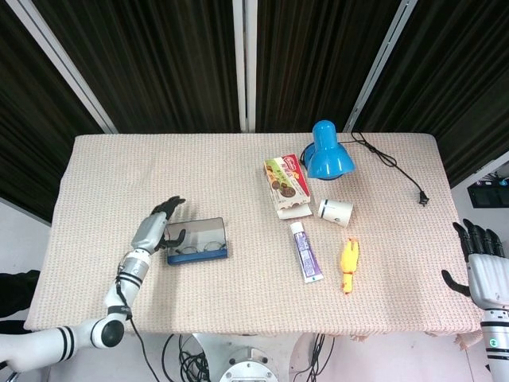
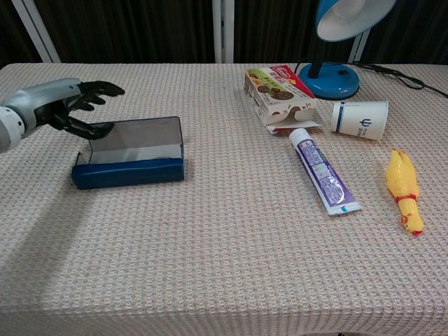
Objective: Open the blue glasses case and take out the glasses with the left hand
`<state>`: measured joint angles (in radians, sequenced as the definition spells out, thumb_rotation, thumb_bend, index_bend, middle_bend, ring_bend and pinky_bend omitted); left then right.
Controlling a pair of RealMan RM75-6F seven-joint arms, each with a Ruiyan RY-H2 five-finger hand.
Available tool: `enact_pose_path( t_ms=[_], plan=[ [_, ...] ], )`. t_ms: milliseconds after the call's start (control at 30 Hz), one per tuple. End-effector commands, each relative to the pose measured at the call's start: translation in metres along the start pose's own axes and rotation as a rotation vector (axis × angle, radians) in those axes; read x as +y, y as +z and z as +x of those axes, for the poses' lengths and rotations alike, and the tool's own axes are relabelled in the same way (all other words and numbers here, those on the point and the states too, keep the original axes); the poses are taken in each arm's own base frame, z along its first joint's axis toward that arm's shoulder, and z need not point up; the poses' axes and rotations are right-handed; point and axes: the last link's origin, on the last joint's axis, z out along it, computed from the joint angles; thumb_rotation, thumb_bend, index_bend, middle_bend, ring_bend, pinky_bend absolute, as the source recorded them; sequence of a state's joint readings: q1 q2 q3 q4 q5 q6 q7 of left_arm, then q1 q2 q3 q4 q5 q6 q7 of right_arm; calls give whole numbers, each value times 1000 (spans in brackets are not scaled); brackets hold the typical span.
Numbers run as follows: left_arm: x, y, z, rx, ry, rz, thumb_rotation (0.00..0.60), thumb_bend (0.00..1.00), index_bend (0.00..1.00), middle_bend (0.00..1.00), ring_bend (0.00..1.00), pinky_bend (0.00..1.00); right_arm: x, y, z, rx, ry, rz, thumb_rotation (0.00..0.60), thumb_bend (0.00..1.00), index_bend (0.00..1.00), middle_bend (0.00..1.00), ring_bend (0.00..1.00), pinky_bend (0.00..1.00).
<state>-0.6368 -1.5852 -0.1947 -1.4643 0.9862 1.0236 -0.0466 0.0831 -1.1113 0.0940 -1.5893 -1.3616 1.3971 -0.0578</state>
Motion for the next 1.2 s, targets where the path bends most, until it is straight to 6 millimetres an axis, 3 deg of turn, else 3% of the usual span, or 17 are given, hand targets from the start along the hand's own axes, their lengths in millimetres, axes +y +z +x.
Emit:
enact_pose_path(
  t_ms=[33, 267, 500, 700, 900, 1200],
  plan=[
    [0, 1, 4, 235, 166, -113, 600, 440, 80, 0, 0, 0, 1, 0, 0, 1, 0, -2, 600, 183, 0, 0, 0, 0],
    [-8, -14, 22, 140, 196, -233, 600, 399, 79, 26, 0, 20, 2, 0, 0, 6, 4, -2, 600, 182, 0, 0, 0, 0],
    [-20, -54, 45, -49, 298, -277, 600, 399, 116, 195, 16, 76, 4, 0, 10, 51, 16, -7, 600, 184, 0, 0, 0, 0],
    [-23, -77, 43, -135, 322, -267, 600, 407, 132, 262, 42, 84, 3, -2, 20, 82, 20, -2, 600, 185, 0, 0, 0, 0],
    [-26, -83, 34, -175, 321, -270, 600, 426, 121, 279, 39, 84, 0, -5, 26, 97, 20, 4, 600, 202, 0, 0, 0, 0],
    [-28, -76, 25, -216, 316, -273, 600, 427, 112, 257, 0, 81, -3, -3, 24, 84, 20, 8, 600, 209, 0, 0, 0, 0]
  ],
)
